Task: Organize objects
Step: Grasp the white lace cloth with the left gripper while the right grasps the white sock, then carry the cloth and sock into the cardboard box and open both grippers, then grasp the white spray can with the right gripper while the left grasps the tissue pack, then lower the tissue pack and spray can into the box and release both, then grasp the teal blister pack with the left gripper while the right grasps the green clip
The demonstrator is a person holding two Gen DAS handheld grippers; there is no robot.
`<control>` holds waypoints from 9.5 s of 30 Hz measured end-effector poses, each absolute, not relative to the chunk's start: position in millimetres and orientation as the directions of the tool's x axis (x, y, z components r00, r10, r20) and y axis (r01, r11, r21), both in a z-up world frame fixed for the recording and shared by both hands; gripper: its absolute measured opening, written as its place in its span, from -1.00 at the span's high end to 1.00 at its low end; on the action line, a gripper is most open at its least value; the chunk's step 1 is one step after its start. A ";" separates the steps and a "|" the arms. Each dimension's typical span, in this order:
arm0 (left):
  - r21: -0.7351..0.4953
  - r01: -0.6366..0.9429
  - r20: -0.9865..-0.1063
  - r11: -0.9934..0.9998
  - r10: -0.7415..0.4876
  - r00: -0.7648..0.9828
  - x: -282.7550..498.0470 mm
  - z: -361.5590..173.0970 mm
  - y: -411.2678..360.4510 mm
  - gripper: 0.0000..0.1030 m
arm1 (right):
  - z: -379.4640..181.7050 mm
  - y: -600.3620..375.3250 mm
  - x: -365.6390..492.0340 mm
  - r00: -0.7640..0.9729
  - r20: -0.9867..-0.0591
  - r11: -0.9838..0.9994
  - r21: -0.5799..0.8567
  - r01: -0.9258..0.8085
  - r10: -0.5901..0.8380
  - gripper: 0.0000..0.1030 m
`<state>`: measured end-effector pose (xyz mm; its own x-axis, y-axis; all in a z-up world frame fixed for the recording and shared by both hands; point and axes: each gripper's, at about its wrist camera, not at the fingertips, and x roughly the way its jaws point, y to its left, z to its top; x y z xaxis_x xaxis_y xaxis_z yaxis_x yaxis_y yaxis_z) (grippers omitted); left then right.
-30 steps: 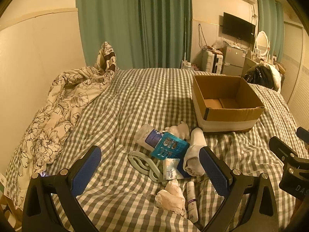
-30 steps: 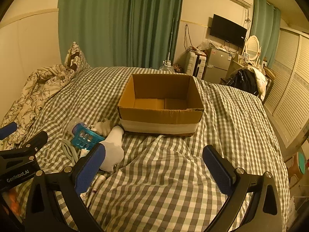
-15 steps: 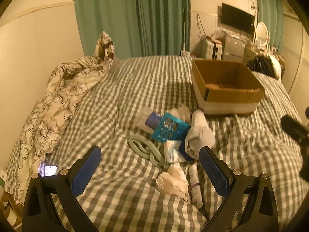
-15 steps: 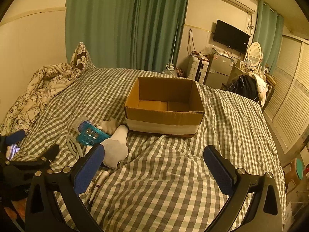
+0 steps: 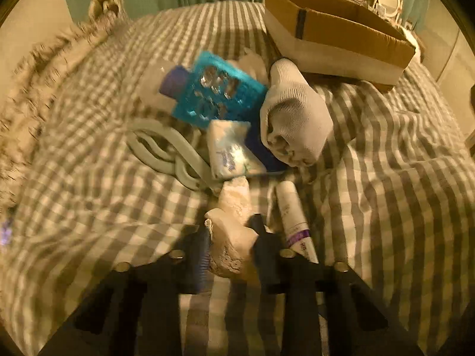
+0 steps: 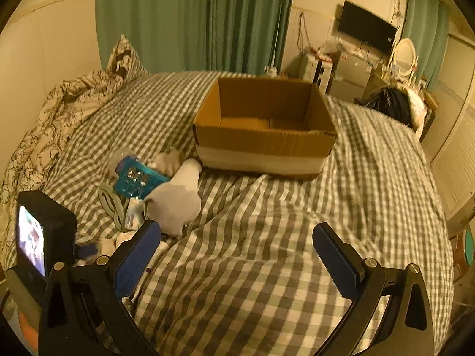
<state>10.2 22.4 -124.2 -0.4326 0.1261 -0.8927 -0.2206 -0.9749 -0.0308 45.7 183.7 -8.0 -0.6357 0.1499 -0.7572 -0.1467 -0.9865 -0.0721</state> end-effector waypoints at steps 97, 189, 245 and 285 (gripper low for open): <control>0.004 -0.293 -0.692 -0.956 0.209 -0.691 -112.4 50.7 55.6 -0.89 | 101.2 249.6 -20.8 -0.744 -0.667 -0.996 0.047 -0.075 0.025 -0.44; -0.046 -0.260 -0.814 -0.964 0.187 -0.550 -30.5 -43.5 47.9 -0.56 | -10.3 217.6 -27.8 -0.572 -0.805 -0.980 0.198 -0.006 -0.159 0.63; 0.010 -0.377 -0.666 -0.926 0.275 -0.694 -154.0 72.0 149.1 -1.00 | 111.6 339.7 -80.5 -0.787 -0.615 -0.965 0.166 -0.201 0.058 -0.53; 0.036 -0.032 -0.812 -0.999 -0.011 -0.583 -88.3 -91.8 -52.6 -1.00 | -82.8 153.5 -70.4 -0.580 -0.812 -0.998 -0.066 -0.019 0.065 -0.99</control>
